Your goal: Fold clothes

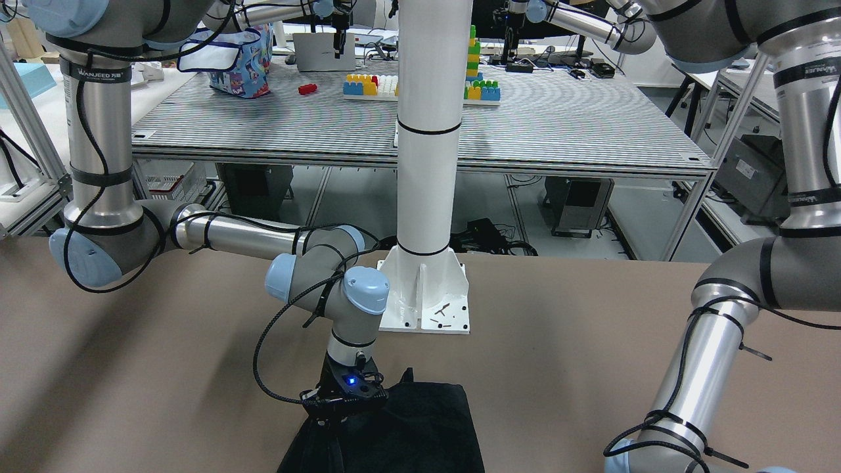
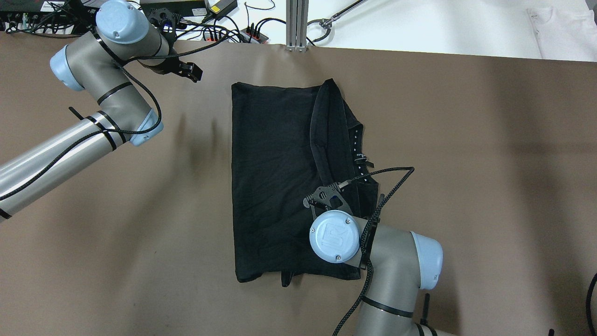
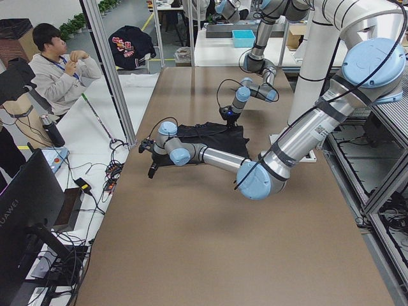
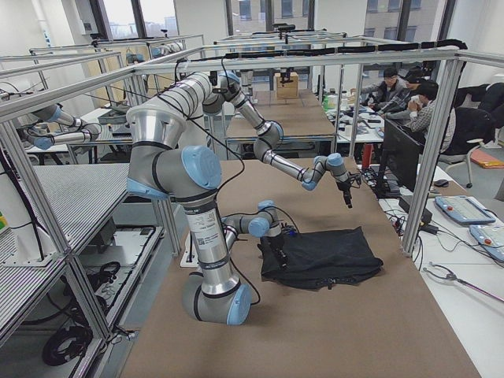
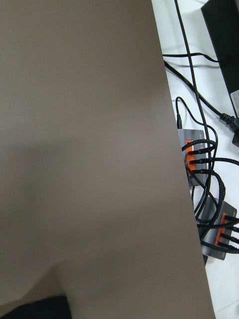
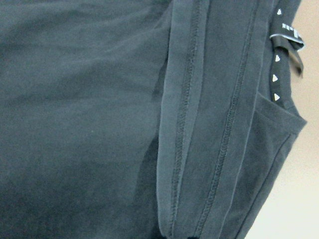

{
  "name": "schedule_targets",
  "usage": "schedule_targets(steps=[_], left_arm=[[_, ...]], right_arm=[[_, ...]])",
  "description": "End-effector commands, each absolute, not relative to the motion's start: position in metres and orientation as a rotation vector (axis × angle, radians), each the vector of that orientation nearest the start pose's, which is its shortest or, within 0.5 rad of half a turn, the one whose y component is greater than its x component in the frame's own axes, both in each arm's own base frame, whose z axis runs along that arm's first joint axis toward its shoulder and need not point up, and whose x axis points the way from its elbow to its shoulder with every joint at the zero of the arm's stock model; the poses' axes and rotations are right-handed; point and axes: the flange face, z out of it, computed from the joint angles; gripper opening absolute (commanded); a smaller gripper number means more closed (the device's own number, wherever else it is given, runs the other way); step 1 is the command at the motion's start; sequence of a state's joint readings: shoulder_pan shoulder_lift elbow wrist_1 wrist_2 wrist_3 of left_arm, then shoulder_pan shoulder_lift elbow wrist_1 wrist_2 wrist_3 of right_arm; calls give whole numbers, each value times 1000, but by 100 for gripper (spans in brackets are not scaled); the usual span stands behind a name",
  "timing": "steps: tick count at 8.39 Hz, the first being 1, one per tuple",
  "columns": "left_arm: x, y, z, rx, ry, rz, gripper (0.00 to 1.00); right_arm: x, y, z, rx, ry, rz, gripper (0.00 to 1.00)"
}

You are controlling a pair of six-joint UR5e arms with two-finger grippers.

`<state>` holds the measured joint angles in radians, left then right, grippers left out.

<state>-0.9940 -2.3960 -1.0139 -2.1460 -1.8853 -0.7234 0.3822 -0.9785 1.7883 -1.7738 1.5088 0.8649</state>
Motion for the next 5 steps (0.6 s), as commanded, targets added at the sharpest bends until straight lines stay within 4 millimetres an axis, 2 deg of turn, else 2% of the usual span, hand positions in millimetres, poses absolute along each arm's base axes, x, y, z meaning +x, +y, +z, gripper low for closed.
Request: schedule_targets(steps=[1, 2, 4, 5], left_arm=[[365, -749, 335, 487, 741, -3, 100], [365, -749, 335, 487, 741, -3, 100], [366, -749, 336, 486, 739, -3, 100], [365, -750, 335, 488, 740, -4, 100]], right_arm=[[-542, -369, 256, 373, -494, -294, 0], [-538, -368, 256, 373, -497, -294, 0], [-504, -354, 276, 370, -505, -279, 0], [-491, -347, 279, 372, -513, -276, 0]])
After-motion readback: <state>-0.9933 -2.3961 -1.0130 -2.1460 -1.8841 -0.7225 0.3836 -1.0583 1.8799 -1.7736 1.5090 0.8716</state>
